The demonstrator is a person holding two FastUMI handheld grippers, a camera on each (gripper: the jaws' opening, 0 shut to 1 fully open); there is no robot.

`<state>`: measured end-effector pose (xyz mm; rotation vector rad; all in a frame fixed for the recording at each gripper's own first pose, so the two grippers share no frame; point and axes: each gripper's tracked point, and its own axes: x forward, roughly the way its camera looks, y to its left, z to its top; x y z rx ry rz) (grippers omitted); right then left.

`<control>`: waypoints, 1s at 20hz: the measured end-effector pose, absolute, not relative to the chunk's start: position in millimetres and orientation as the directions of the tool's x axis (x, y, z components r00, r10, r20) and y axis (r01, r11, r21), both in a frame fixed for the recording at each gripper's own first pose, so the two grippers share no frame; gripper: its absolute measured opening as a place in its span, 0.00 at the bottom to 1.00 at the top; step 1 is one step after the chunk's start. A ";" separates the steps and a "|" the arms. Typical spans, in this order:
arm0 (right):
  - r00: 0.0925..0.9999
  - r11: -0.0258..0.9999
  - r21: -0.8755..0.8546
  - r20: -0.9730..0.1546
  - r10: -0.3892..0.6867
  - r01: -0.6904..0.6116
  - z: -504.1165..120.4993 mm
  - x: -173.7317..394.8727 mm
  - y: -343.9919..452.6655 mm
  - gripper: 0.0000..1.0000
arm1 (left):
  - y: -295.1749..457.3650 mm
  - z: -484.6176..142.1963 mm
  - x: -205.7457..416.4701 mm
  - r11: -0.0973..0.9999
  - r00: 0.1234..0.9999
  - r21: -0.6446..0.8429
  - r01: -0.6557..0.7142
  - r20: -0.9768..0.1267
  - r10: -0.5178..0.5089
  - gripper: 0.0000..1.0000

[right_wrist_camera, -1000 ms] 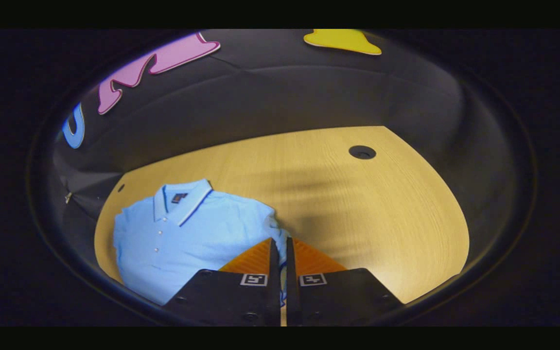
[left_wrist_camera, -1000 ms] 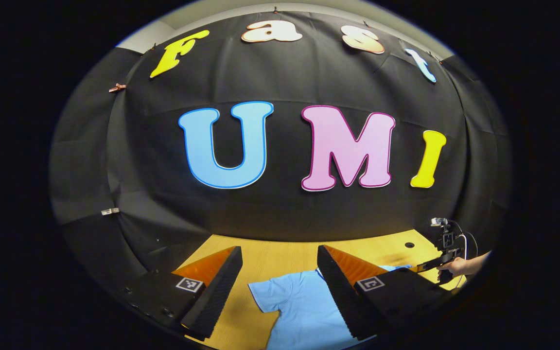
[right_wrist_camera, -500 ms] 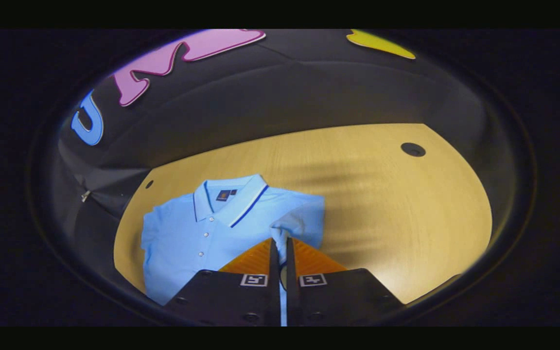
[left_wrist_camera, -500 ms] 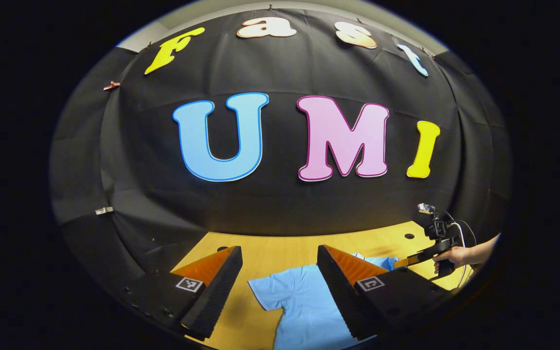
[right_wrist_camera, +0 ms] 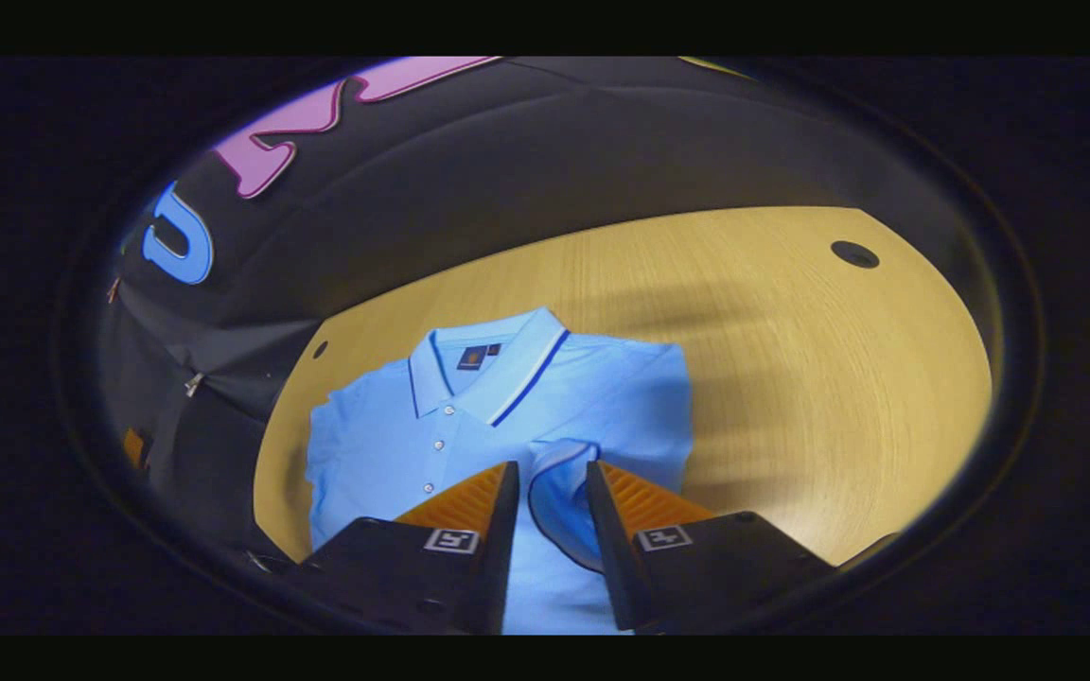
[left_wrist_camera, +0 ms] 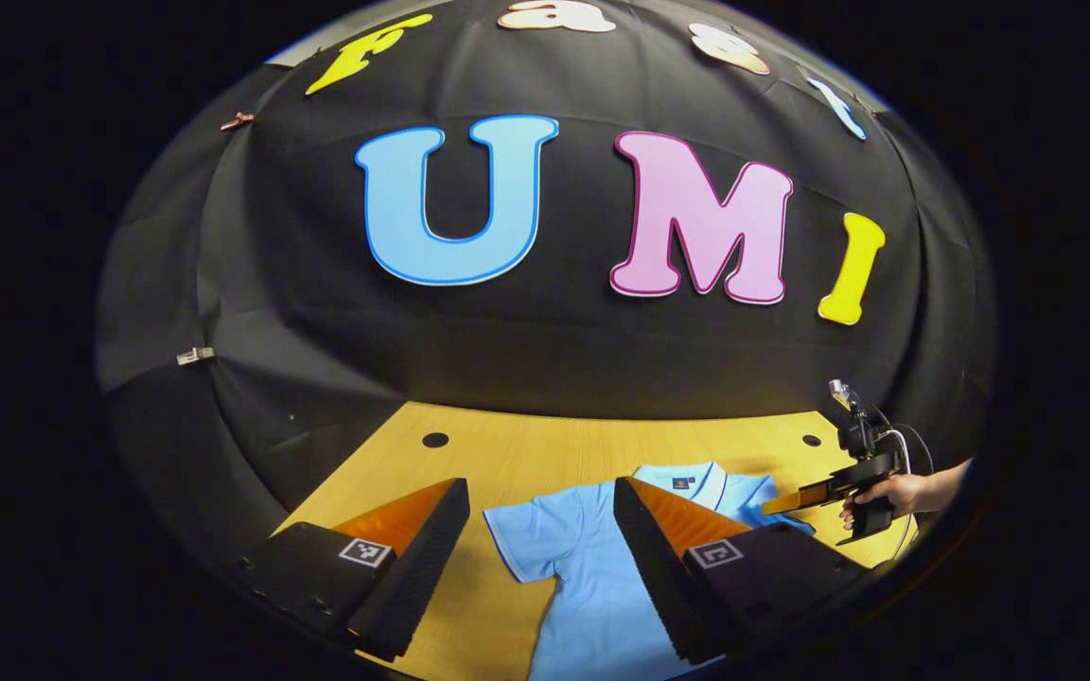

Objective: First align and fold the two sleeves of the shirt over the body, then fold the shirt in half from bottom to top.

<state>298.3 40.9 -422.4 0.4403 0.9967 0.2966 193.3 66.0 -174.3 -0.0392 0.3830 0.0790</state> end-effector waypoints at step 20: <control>0.614 0.883 0.466 -0.681 0.399 -0.057 -328.5 188.5 -31.2 0.96 | 124.6 -375.5 336.3 0.995 0.699 0.037 -0.088 -0.709 0.088 0.98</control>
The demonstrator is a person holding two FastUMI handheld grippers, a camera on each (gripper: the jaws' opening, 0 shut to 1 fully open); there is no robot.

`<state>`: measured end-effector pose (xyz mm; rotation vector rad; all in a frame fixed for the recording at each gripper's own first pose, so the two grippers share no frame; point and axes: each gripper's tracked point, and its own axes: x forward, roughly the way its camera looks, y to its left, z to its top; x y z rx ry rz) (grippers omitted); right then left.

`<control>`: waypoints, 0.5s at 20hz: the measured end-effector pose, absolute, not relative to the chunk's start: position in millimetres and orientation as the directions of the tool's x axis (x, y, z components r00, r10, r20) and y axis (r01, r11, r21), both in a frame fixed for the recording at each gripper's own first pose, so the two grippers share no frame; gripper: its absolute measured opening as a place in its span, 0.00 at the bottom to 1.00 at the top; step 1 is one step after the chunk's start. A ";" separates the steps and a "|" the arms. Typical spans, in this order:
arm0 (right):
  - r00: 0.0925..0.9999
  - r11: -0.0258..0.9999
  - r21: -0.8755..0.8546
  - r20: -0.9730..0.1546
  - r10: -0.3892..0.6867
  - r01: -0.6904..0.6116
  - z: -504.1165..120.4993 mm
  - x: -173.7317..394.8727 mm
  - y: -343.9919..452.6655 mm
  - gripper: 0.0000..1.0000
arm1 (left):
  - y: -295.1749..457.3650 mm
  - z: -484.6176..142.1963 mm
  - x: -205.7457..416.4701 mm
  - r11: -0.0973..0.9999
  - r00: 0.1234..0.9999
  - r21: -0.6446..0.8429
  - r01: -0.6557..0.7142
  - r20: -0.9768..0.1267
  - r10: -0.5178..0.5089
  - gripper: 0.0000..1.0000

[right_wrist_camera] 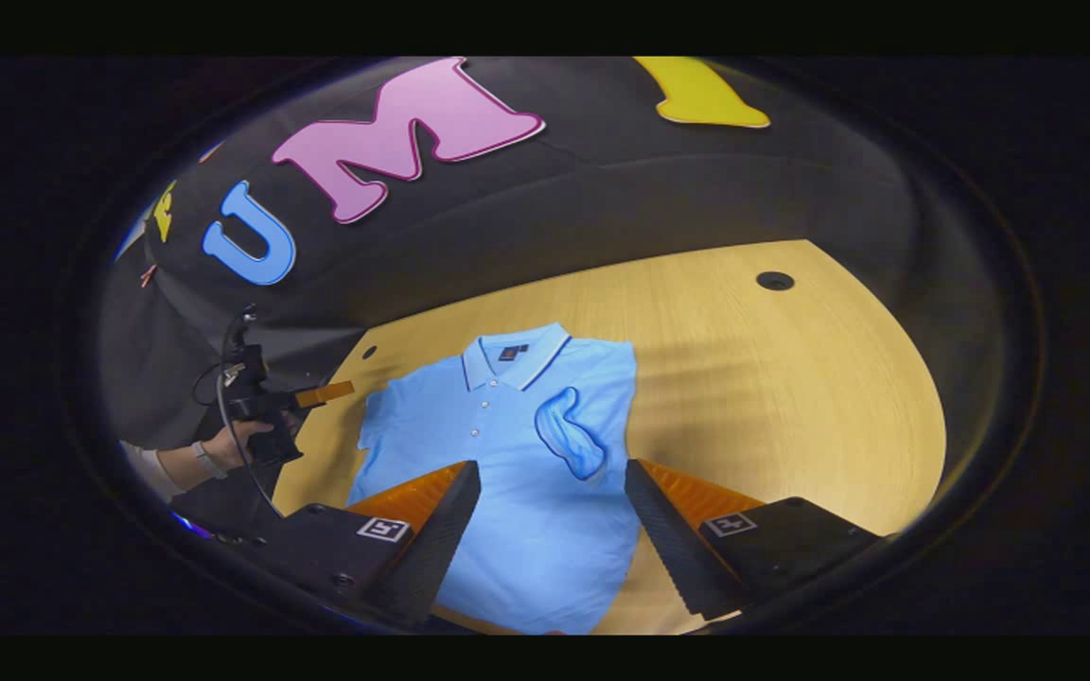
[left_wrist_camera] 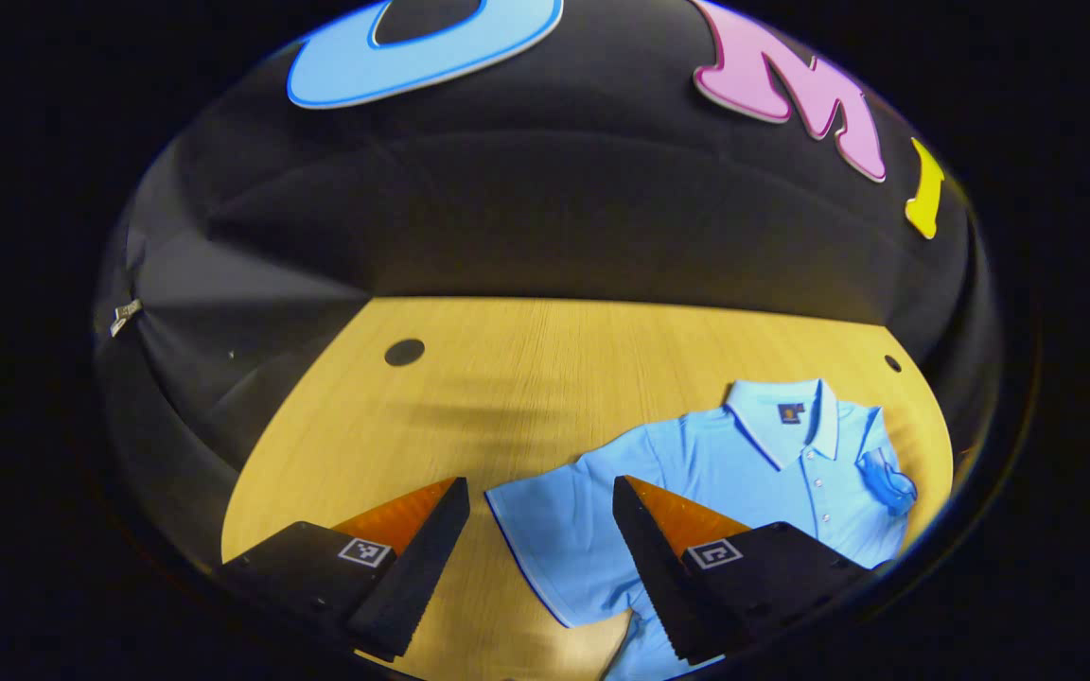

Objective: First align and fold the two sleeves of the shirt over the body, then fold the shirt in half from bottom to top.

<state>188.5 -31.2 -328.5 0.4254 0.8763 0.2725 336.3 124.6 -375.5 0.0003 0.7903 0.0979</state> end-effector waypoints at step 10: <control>0.592 0.888 0.459 -0.722 0.357 0.025 -338.0 162.1 -55.9 0.96 | 127.9 -442.1 338.3 0.991 0.603 0.017 -0.132 -0.792 0.093 0.99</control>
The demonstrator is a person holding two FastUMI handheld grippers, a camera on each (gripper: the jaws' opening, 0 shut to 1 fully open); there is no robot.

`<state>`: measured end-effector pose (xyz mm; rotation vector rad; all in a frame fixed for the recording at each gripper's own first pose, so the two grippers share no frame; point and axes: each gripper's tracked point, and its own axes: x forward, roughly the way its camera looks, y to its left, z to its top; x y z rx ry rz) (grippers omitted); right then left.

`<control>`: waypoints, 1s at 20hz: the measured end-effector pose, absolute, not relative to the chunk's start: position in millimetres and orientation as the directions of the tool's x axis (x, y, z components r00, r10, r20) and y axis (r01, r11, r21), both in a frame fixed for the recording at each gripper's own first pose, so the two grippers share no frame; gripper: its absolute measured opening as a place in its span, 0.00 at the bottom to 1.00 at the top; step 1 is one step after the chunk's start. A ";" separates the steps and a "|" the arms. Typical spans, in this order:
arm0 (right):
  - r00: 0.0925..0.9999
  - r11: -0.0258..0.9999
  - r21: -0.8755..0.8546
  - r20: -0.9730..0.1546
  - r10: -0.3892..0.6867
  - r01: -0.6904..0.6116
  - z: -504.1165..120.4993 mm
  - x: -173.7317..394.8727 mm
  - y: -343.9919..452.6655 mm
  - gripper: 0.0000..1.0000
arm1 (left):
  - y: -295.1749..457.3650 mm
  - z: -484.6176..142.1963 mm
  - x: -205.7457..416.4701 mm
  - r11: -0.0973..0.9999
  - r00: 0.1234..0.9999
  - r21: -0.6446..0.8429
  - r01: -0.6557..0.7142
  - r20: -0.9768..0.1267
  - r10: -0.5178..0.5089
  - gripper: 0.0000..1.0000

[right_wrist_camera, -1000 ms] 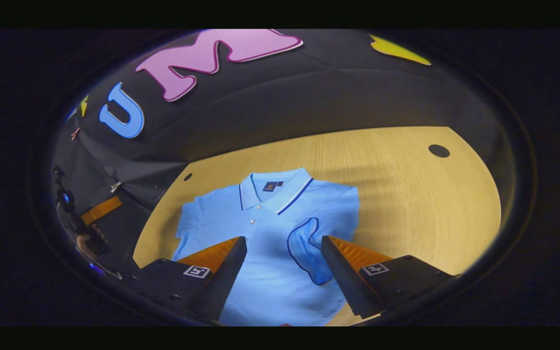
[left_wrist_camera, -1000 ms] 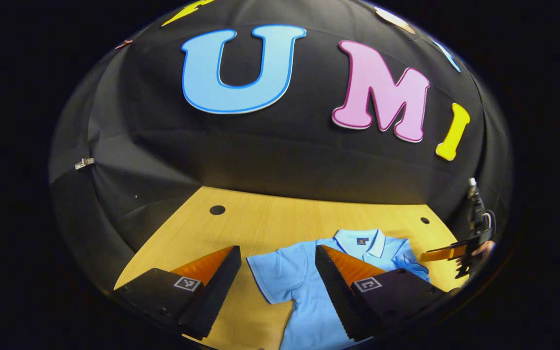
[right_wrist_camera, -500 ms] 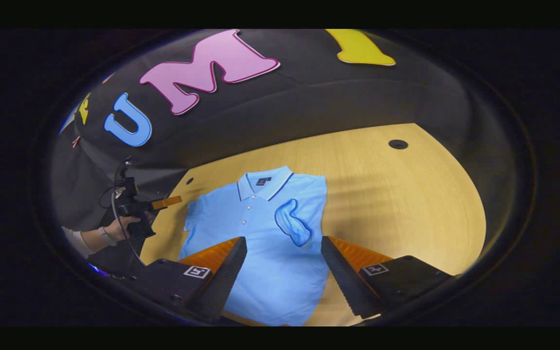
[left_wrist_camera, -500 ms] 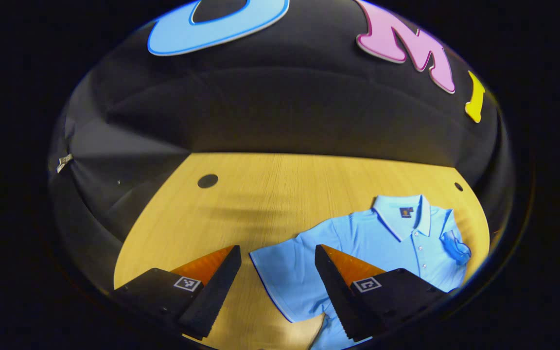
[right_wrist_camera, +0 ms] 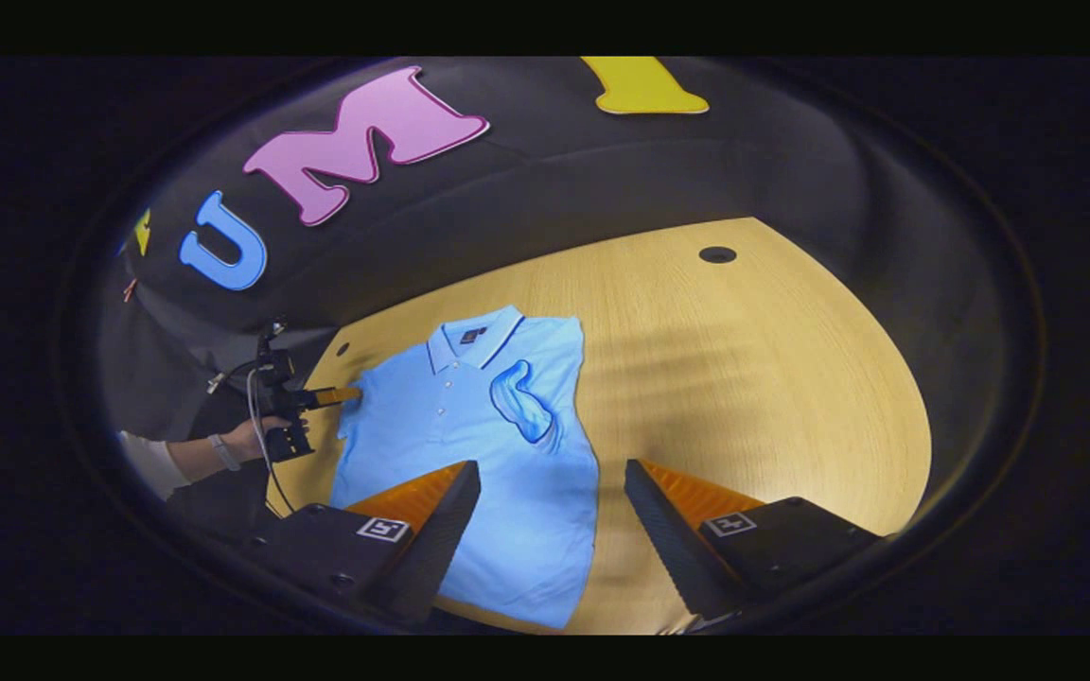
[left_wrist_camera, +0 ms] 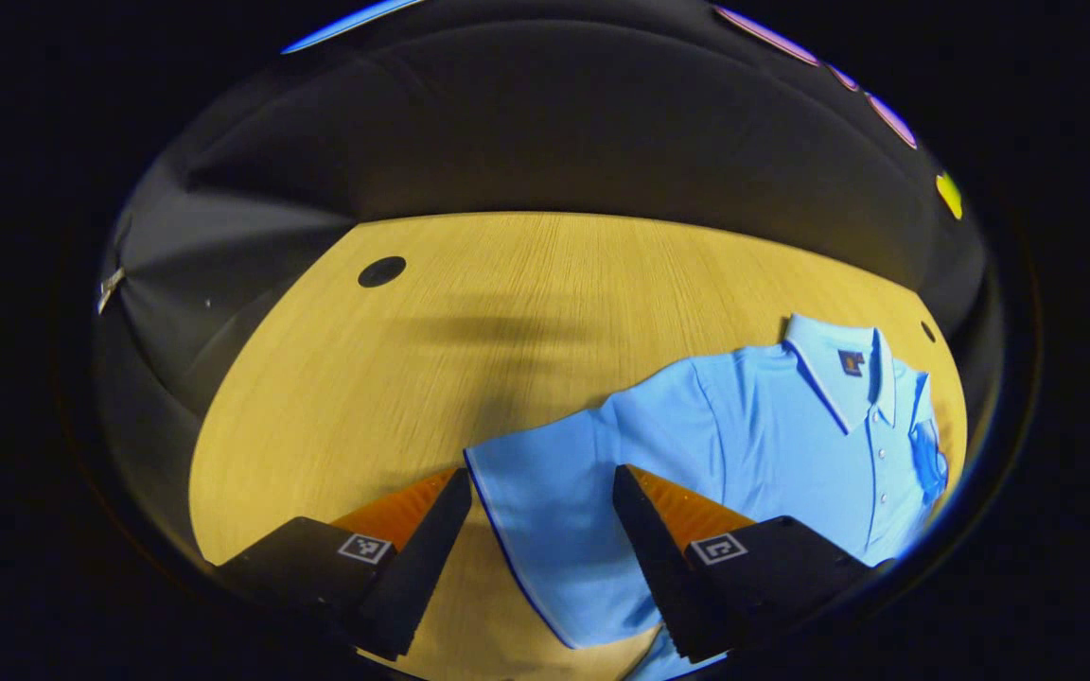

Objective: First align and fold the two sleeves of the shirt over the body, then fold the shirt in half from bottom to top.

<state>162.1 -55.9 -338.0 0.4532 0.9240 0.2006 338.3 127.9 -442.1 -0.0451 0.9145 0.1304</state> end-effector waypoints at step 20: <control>0.595 0.879 0.477 -0.712 0.373 0.020 -349.4 167.9 -41.9 0.97 | 24.6 -373.7 343.8 0.984 0.646 -0.115 0.134 -0.743 -0.174 0.06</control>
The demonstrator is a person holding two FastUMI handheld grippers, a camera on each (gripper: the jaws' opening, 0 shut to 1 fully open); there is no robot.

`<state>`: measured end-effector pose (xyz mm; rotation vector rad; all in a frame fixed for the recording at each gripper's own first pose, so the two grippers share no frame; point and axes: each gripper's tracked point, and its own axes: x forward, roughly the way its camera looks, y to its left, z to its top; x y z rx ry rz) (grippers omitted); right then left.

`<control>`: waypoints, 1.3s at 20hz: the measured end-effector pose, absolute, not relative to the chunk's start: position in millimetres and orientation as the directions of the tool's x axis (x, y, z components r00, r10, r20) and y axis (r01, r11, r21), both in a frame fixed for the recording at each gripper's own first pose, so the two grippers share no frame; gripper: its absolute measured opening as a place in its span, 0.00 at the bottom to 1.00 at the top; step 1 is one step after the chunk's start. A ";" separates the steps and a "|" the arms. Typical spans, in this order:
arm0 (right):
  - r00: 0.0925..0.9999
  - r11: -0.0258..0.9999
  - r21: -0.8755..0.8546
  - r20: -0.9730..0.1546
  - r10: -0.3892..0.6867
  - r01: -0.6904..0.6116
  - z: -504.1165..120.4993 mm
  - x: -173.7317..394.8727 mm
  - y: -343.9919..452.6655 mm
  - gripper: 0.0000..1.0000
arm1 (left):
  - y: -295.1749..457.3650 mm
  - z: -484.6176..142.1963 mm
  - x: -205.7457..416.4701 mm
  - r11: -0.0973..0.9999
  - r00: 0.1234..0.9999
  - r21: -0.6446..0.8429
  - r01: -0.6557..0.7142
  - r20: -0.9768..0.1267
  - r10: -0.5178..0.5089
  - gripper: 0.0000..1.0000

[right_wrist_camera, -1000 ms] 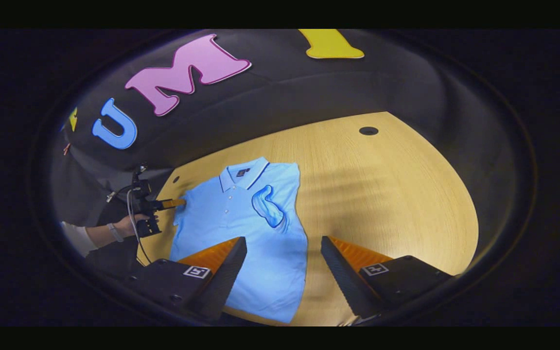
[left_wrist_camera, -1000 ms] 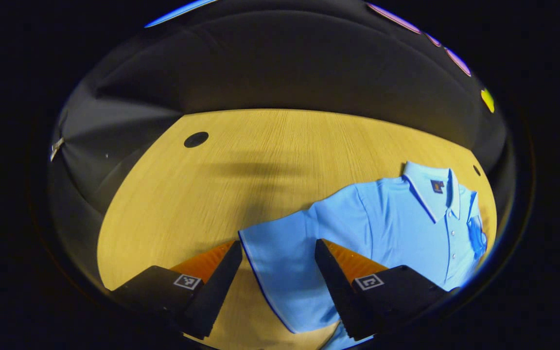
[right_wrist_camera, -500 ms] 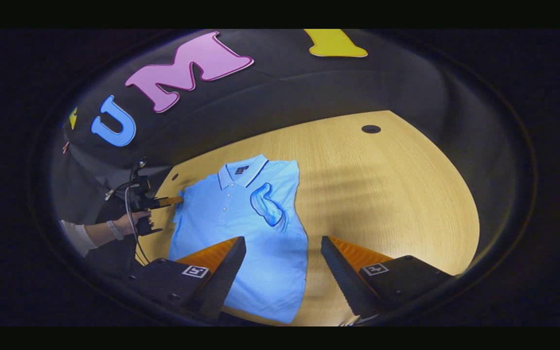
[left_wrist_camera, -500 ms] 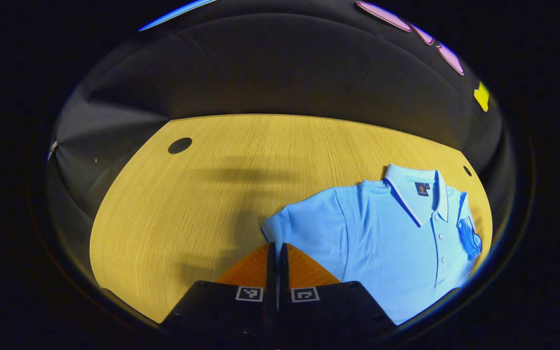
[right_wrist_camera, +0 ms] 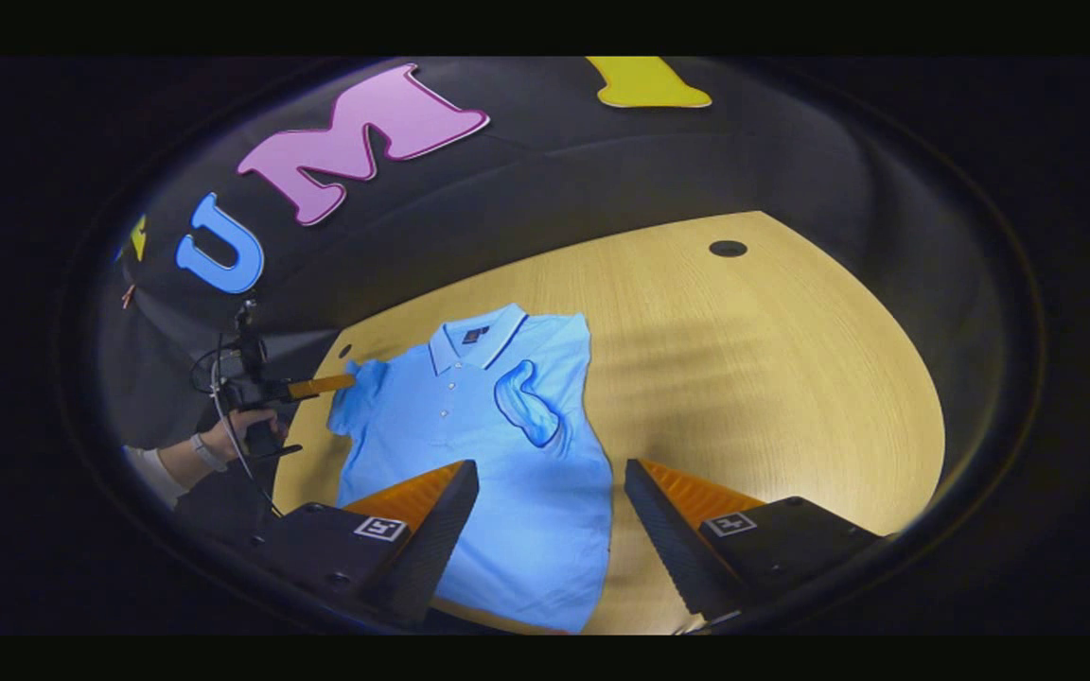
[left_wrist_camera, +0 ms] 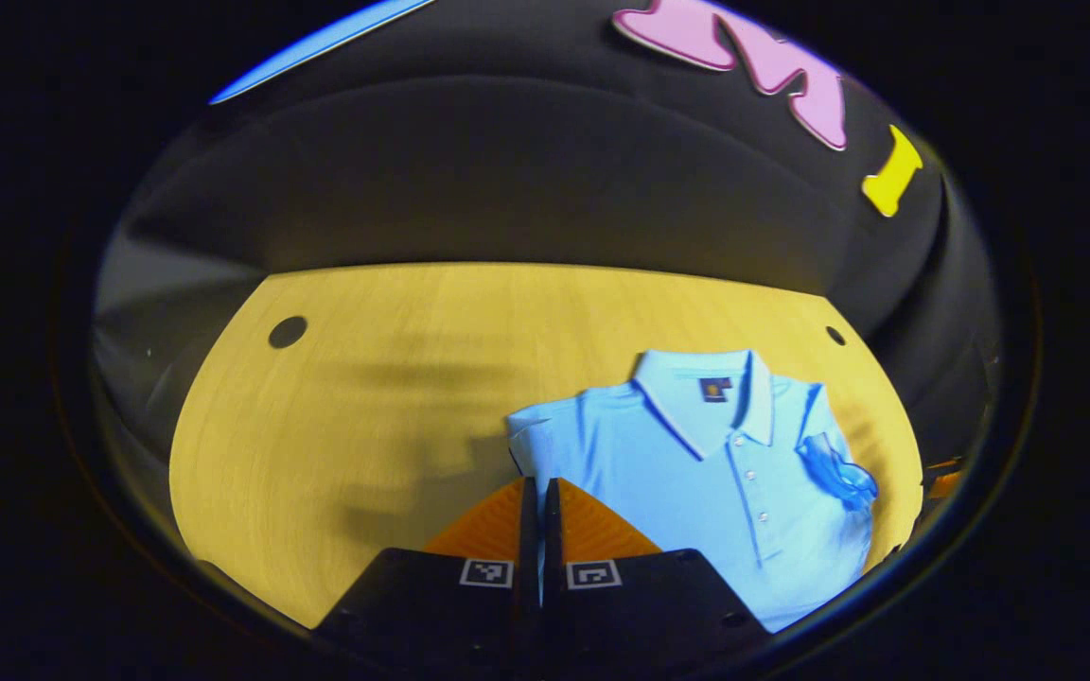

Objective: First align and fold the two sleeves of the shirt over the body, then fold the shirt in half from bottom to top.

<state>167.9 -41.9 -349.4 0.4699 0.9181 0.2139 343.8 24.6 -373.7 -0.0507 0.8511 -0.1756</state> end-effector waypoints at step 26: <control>0.530 0.858 0.513 -0.732 0.428 0.017 -370.0 81.0 -27.6 0.97 | -7.4 -343.4 146.5 0.899 0.456 -0.388 0.204 -0.774 -0.438 0.88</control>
